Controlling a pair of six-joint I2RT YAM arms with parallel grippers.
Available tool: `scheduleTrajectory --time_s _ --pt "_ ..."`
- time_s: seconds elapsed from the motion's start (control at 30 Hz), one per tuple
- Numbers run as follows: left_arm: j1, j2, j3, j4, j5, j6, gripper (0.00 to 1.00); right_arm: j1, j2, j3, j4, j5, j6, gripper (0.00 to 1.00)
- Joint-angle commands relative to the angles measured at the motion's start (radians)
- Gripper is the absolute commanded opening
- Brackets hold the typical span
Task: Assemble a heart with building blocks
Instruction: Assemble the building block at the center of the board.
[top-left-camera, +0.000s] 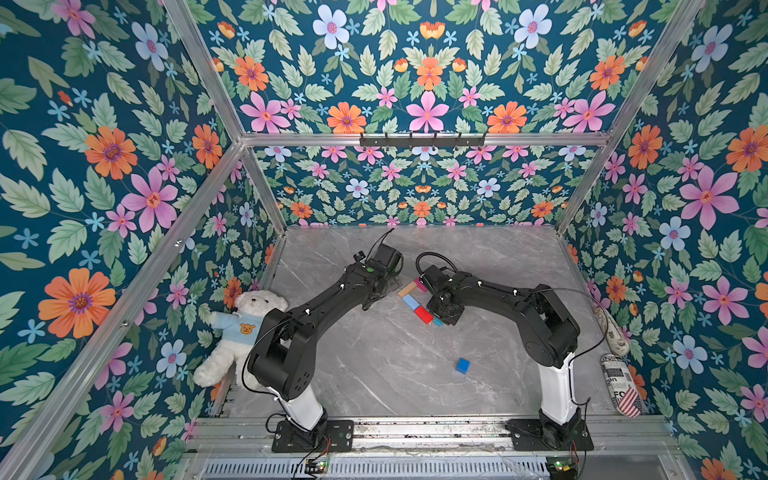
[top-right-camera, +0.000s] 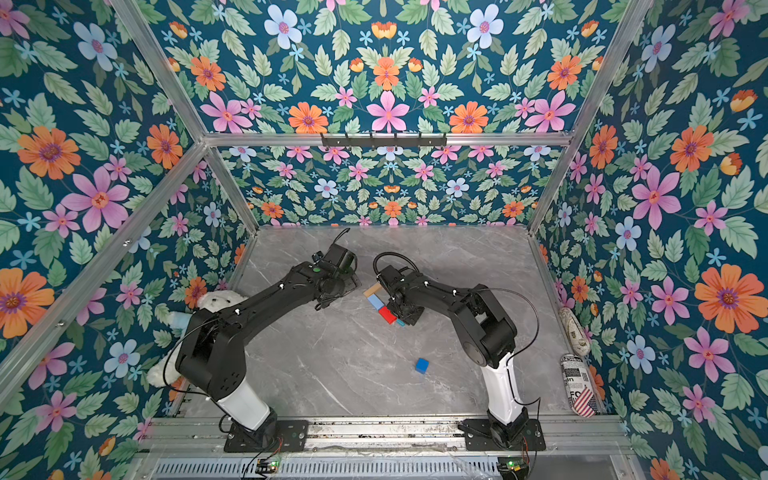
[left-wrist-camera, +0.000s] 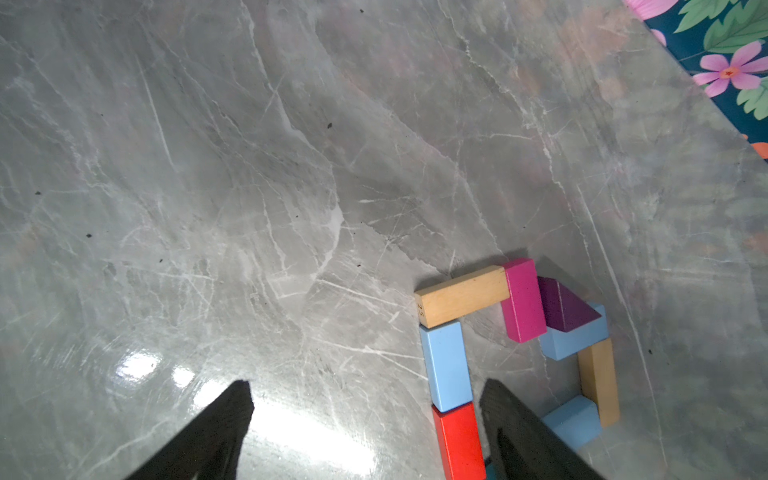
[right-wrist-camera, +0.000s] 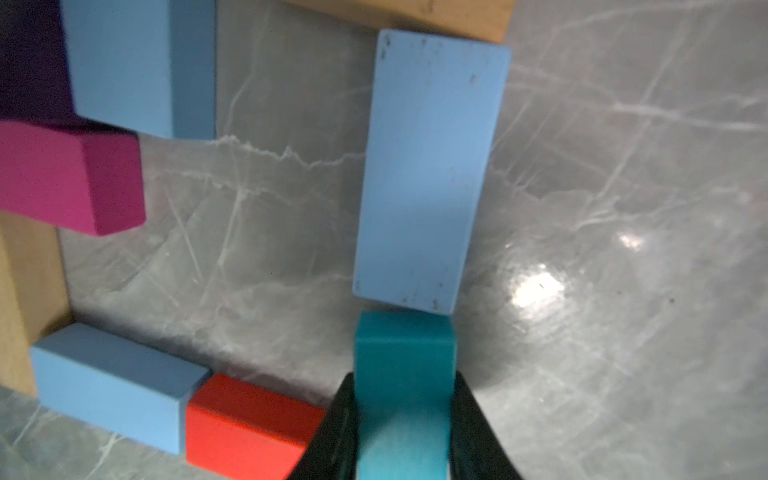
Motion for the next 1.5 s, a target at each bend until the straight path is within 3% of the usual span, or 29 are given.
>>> scheduleTrajectory --time_s 0.0,1.07,1.13,1.3,1.47 --pt "0.004 -0.006 -0.005 0.014 -0.003 0.011 0.9 -0.005 0.021 0.003 -0.045 0.005 0.029 0.0" --pt "0.035 -0.003 -0.021 0.042 0.033 0.036 0.9 -0.017 0.058 0.029 -0.056 0.001 0.055 0.0" --pt "0.037 -0.006 -0.025 0.043 0.034 0.036 0.9 -0.019 0.059 0.032 -0.056 -0.002 0.053 0.04" --pt "0.043 -0.011 -0.033 0.046 0.036 0.038 0.9 -0.019 0.064 0.035 -0.061 -0.005 0.057 0.24" --pt "0.046 -0.015 -0.04 0.051 0.037 0.039 0.9 -0.02 0.066 0.035 -0.062 -0.008 0.058 0.33"
